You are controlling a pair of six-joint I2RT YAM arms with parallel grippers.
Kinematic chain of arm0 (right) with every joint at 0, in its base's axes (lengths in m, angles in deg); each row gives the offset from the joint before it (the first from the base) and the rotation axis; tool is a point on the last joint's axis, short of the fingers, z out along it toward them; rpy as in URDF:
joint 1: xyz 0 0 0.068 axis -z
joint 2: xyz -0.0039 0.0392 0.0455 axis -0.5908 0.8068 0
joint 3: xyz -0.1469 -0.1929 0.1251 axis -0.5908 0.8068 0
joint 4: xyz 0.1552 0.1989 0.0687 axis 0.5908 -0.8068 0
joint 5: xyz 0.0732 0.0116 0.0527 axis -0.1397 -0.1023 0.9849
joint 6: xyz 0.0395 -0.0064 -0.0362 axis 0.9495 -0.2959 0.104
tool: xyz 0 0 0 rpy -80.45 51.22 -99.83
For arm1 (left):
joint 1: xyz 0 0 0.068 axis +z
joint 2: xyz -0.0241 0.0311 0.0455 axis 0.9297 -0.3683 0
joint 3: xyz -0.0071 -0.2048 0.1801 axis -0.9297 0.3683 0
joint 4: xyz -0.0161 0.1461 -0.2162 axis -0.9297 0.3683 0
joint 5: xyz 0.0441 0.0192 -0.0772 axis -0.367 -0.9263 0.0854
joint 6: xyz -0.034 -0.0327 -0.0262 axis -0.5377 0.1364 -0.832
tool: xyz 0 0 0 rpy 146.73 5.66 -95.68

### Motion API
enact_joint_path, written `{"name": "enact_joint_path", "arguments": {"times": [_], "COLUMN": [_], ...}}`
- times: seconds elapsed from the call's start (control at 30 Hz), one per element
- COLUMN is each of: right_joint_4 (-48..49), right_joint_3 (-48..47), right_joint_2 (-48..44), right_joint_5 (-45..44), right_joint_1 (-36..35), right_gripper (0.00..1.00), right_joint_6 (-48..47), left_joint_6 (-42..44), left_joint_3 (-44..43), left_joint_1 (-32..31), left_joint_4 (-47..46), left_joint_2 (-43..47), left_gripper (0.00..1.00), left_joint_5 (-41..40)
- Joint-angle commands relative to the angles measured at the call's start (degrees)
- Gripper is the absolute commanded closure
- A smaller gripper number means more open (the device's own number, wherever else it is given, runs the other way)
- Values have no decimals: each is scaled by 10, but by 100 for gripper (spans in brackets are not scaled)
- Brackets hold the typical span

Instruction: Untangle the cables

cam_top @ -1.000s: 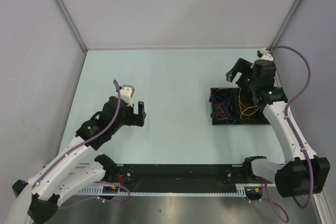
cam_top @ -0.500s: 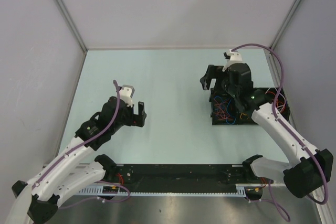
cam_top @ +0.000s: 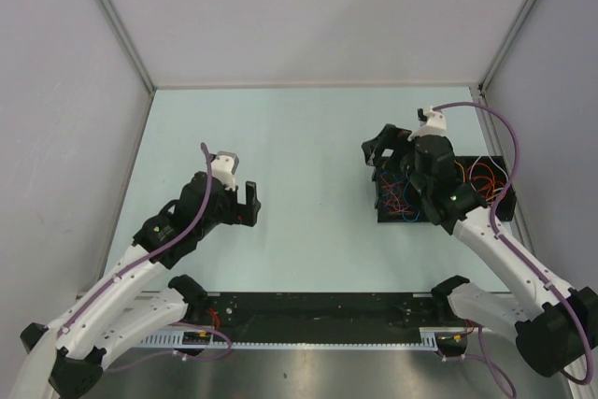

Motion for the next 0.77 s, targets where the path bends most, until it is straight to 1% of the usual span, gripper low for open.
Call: {"name": "enact_joint_path", "arguments": {"times": [0.0, 0.03, 0.07, 0.1, 0.3, 0.33, 0.6, 0.67, 0.73], "right_joint_4": [49, 47, 51, 49, 38, 39, 41, 48, 42], "right_joint_3": [10, 10, 10, 10, 10, 10, 10, 8, 7], "right_joint_2": [-5, -3, 2, 4, 4, 2, -7, -4, -10], "right_joint_5": [5, 22, 70, 77, 78, 93, 93, 92, 84], "right_joint_1": [11, 16, 22, 22, 27, 27, 28, 23, 21], "right_gripper": [0, 0, 0, 0, 0, 0, 0, 0, 0], "right_joint_6": [24, 9, -7, -17, -24, -27, -31, -51, -49], "left_joint_6": [2, 2, 3, 3, 4, 3, 3, 3, 3], "left_joint_3": [1, 1, 1, 1, 0, 1, 1, 1, 1], "left_joint_1": [4, 4, 4, 4, 4, 4, 4, 4, 4], "left_joint_4": [-11, -11, -11, -12, -10, -11, -10, -11, -10], "left_joint_2": [8, 8, 8, 8, 5, 5, 4, 4, 4], "left_gripper": [0, 0, 0, 0, 0, 0, 0, 0, 0], "left_joint_5": [5, 4, 5, 5, 6, 6, 5, 5, 5]}}
